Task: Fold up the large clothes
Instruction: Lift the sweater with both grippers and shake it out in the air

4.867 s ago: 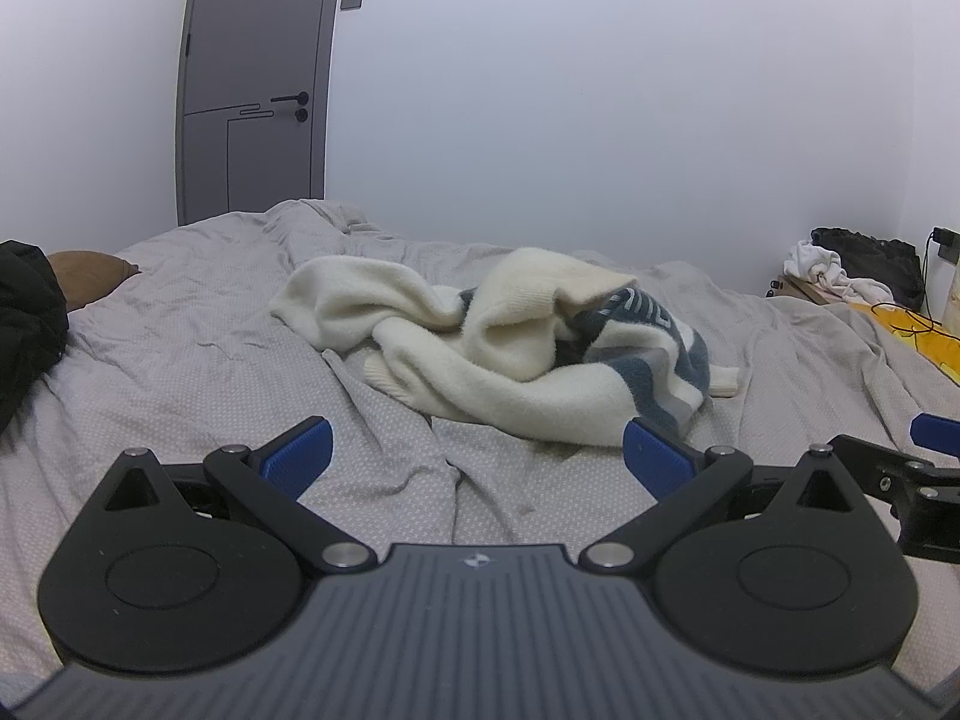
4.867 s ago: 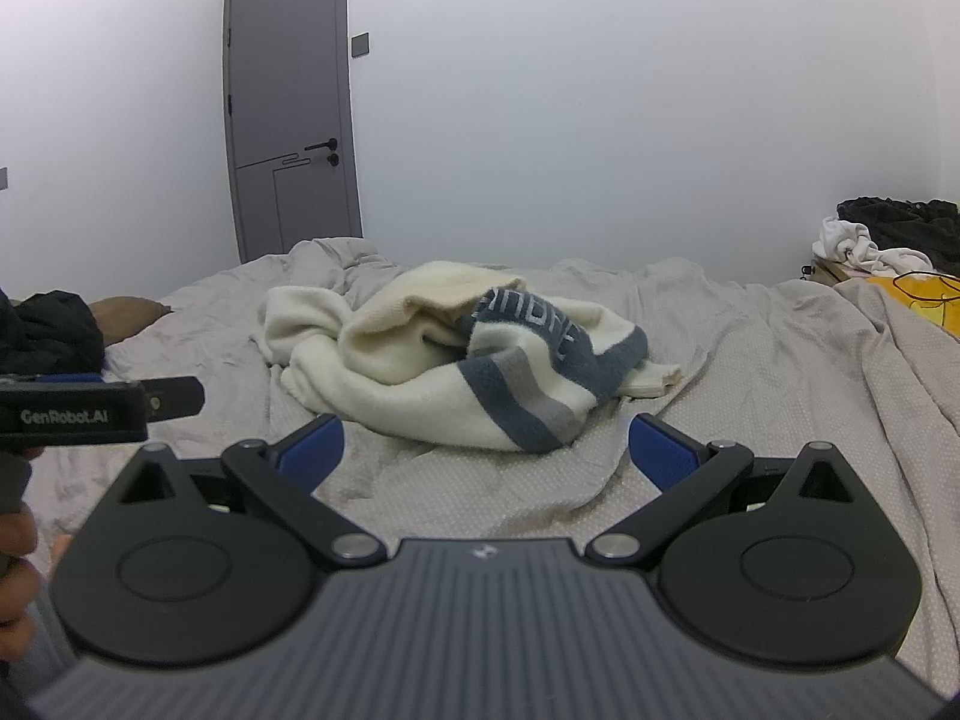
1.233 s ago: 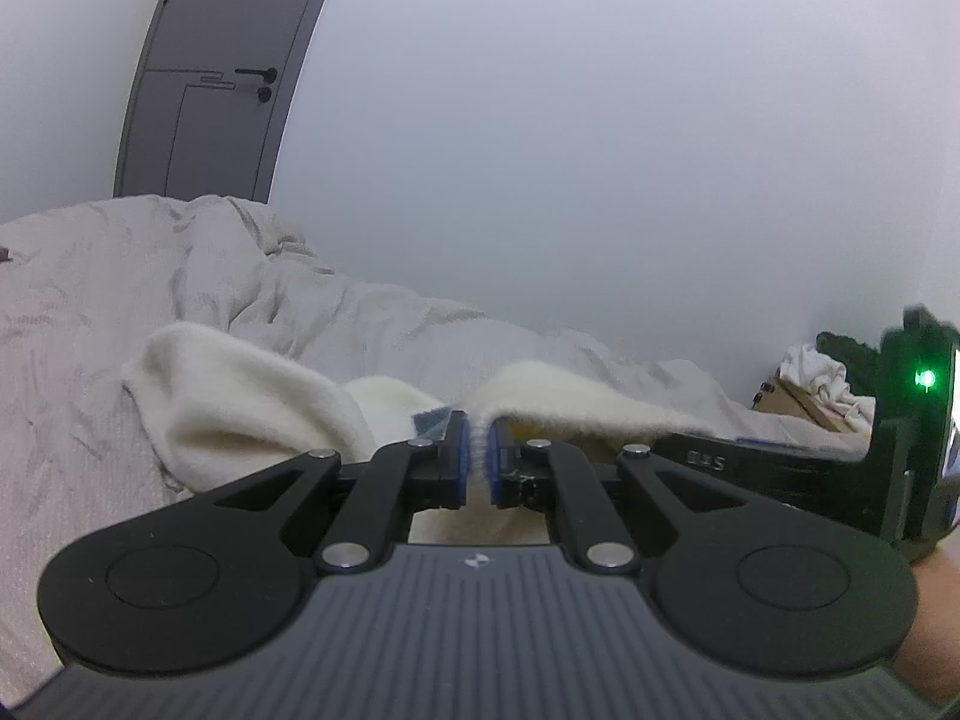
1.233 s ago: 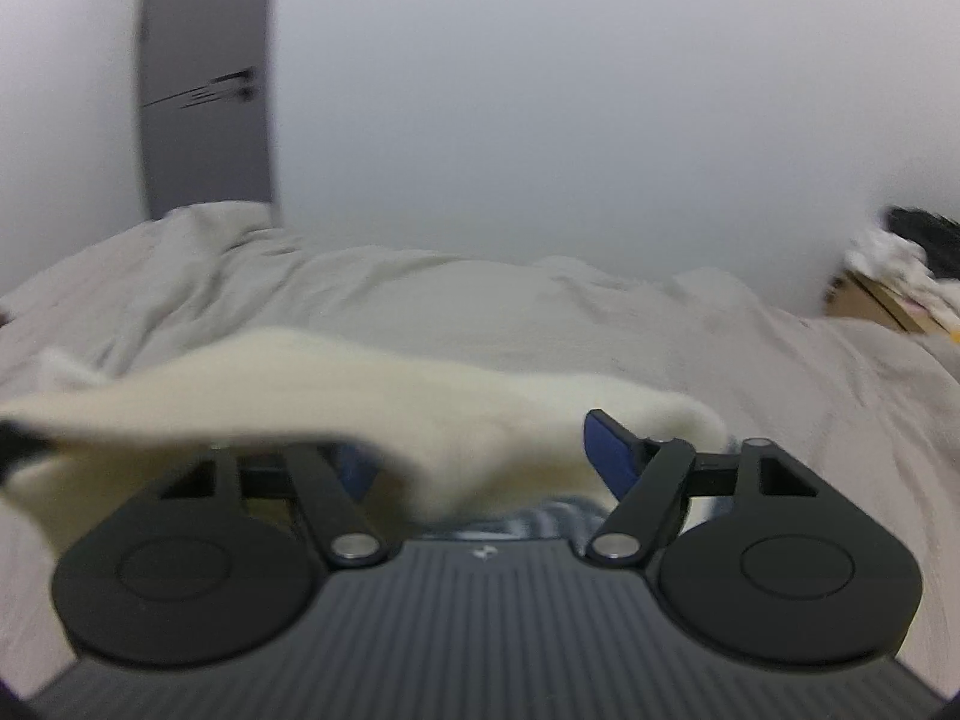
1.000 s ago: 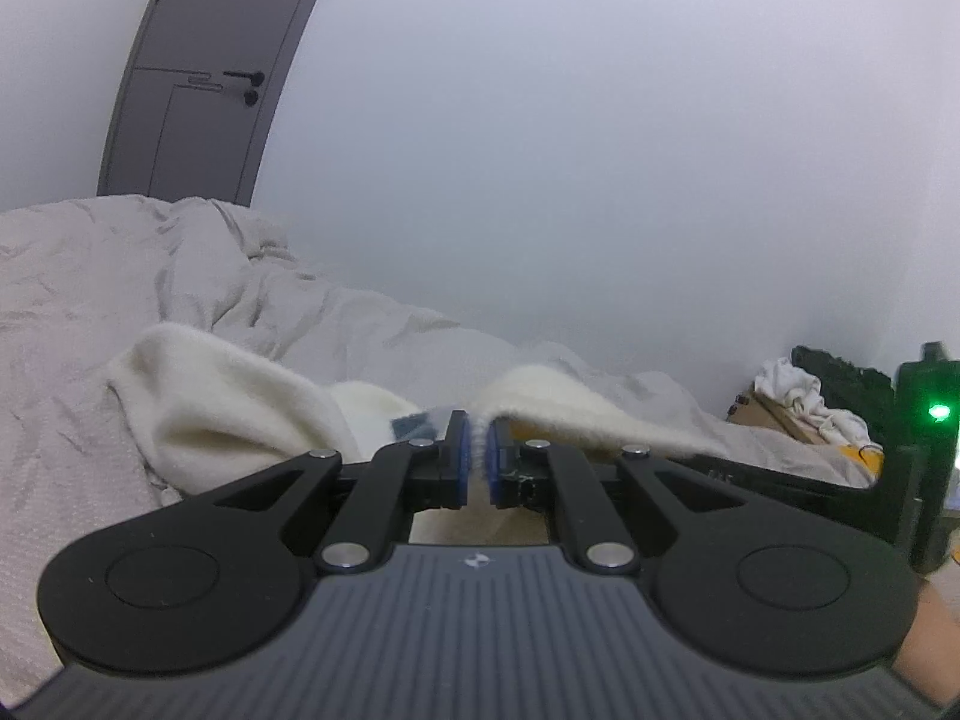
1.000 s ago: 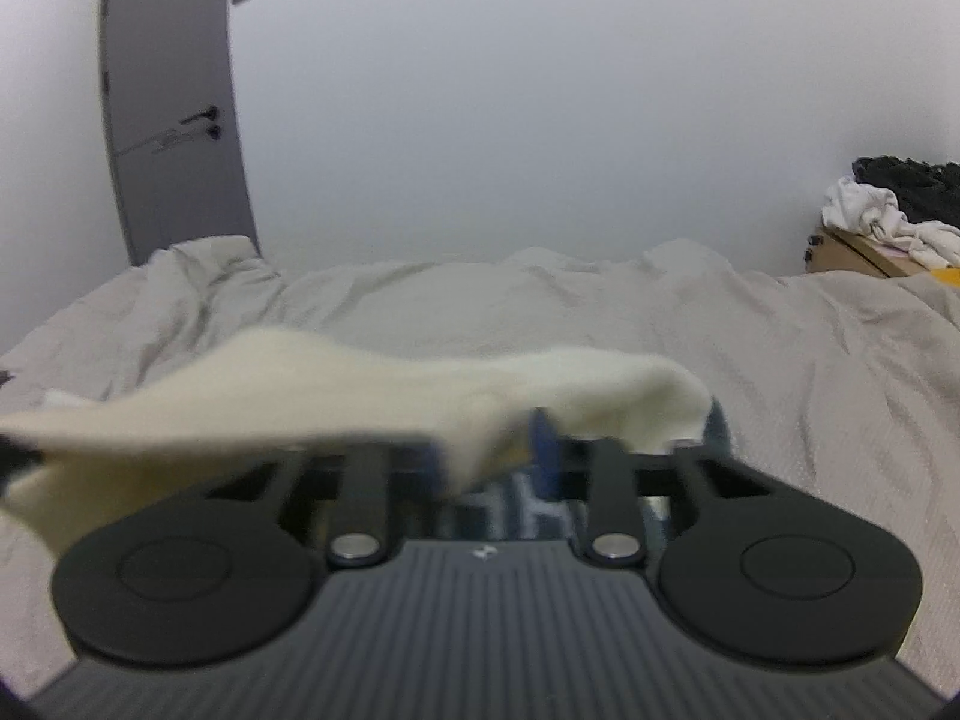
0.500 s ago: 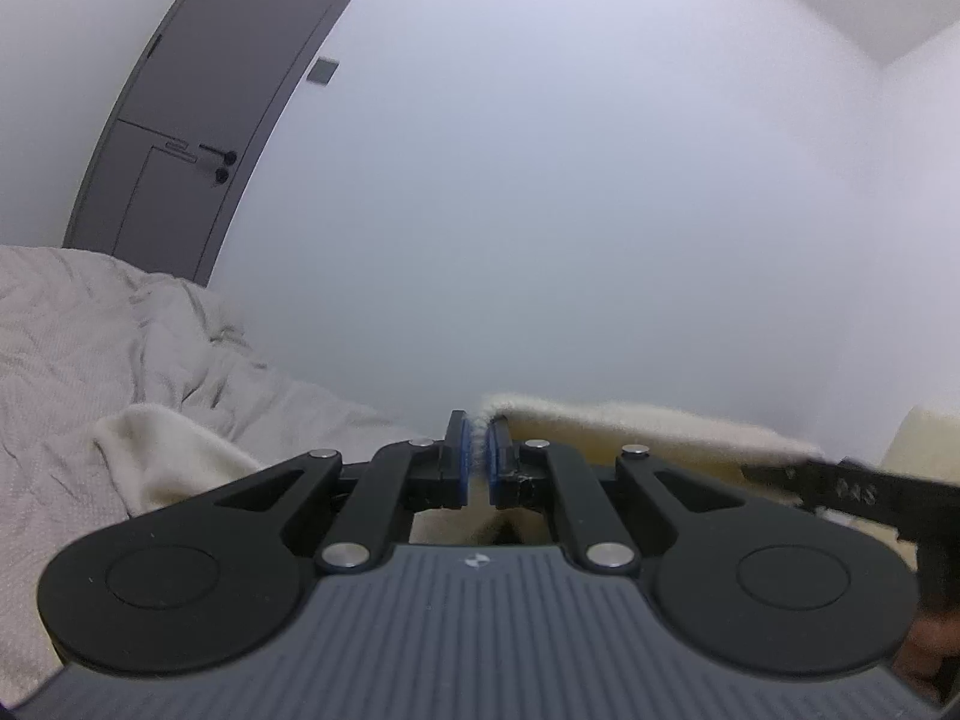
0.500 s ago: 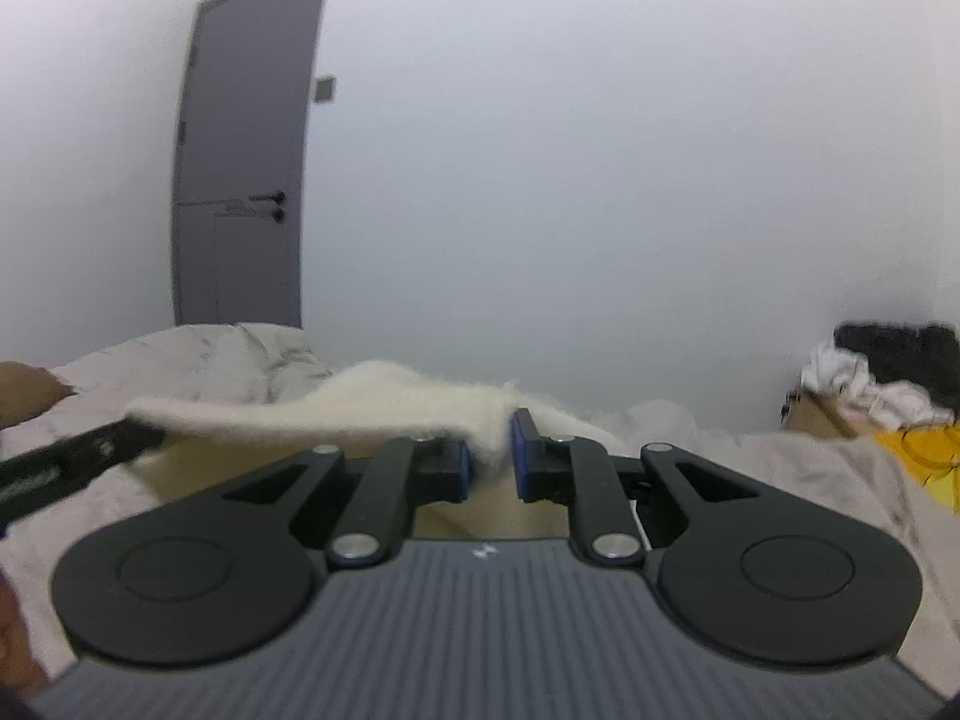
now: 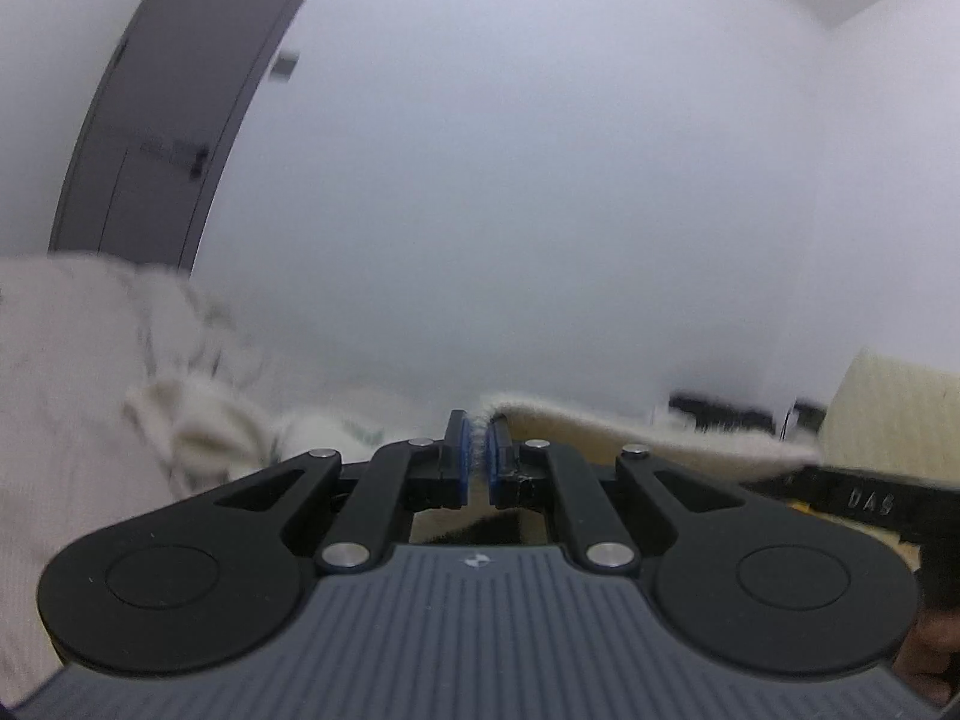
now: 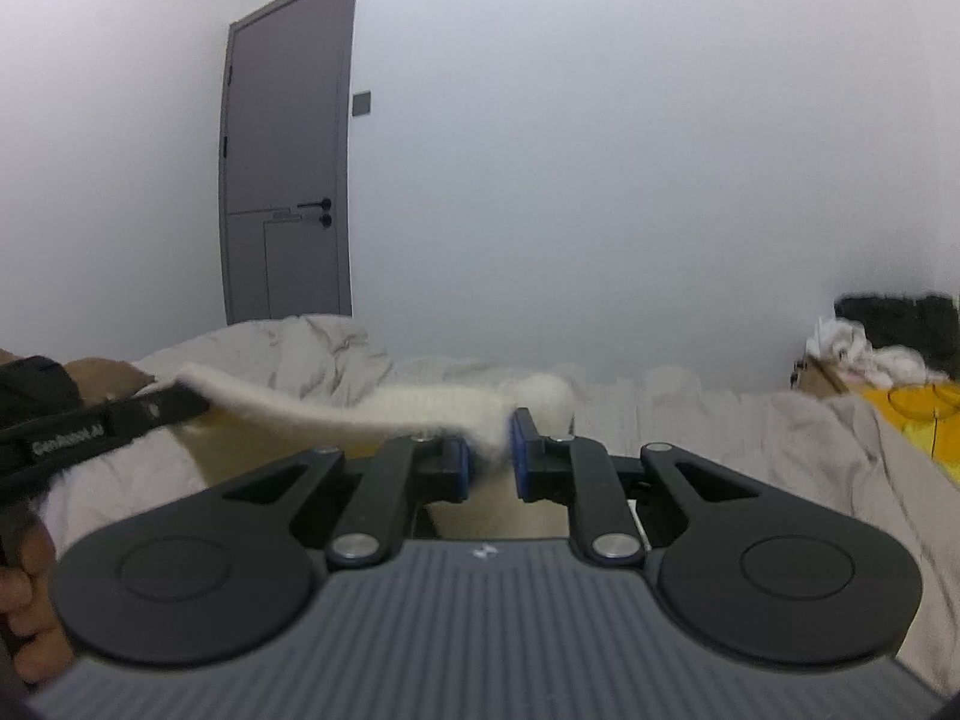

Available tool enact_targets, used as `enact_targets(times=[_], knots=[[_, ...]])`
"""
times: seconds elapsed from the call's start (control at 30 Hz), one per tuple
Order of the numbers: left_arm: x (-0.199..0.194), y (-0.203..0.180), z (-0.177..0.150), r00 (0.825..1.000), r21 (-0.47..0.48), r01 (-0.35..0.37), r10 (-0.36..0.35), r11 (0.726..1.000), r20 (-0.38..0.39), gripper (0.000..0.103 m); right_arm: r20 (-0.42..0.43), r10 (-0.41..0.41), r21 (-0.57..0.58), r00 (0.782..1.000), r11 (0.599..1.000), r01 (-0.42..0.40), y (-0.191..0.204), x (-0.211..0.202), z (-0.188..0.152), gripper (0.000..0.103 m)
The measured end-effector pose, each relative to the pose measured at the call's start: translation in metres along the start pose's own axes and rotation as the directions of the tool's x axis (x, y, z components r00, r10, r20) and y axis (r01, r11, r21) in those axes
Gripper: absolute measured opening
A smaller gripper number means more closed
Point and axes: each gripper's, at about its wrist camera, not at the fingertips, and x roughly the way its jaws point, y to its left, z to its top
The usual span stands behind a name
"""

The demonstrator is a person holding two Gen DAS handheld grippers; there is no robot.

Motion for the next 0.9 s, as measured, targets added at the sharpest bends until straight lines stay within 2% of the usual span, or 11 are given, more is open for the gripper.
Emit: enact_targets(times=[0.1, 0.17, 0.3, 0.37, 0.43, 0.53, 0.6, 0.7, 0.8, 0.9], knots=[[0.003, -0.002, -0.022, 0.995, 0.017, -0.030, 0.031, 0.999, -0.091, 0.007, -0.020, 0.026, 0.023, 0.999, 0.999, -0.025, -0.001, -0.003, -0.011, 0.016], [0.008, 0.000, -0.035, 0.985, -0.011, -0.041, 0.039, 0.999, -0.167, 0.007, -0.015, 0.040, 0.013, 0.999, 0.999, -0.040, 0.002, -0.006, -0.019, 0.016], [0.023, -0.002, -0.048, 0.969, -0.011, -0.054, 0.050, 0.998, -0.243, 0.010, -0.010, 0.065, 0.003, 0.998, 0.998, -0.065, 0.003, -0.001, -0.036, 0.016], [0.025, -0.008, -0.054, 0.960, 0.000, -0.062, 0.060, 0.998, -0.273, 0.016, -0.003, 0.075, 0.000, 0.997, 0.997, -0.075, 0.002, -0.001, -0.046, 0.016], [0.031, -0.010, -0.062, 0.949, 0.005, -0.077, 0.075, 0.997, -0.307, 0.035, 0.005, 0.079, -0.008, 0.997, 0.997, -0.078, 0.001, 0.000, -0.055, 0.016], [0.044, -0.013, -0.074, 0.932, 0.013, -0.096, 0.095, 0.995, -0.350, 0.051, 0.018, 0.059, -0.034, 0.998, 0.998, -0.058, 0.000, 0.002, -0.064, 0.016], [0.061, -0.007, -0.081, 0.923, 0.041, -0.113, 0.121, 0.993, -0.367, 0.056, 0.021, 0.044, -0.024, 0.999, 0.999, -0.043, -0.004, 0.004, -0.068, 0.016], [0.074, -0.016, -0.091, 0.905, 0.116, -0.124, 0.160, 0.986, -0.395, 0.056, -0.002, 0.021, 0.029, 1.000, 0.999, -0.021, -0.016, 0.012, -0.072, 0.016], [0.098, -0.019, -0.110, 0.877, 0.247, -0.154, 0.248, 0.957, -0.412, 0.056, -0.021, -0.014, 0.071, 1.000, 0.997, 0.016, -0.026, 0.018, -0.075, 0.016], [0.110, -0.022, -0.125, 0.871, 0.295, -0.165, 0.279, 0.941, -0.404, 0.056, -0.034, -0.042, 0.090, 0.999, 0.995, 0.045, -0.032, 0.020, -0.079, 0.016]])
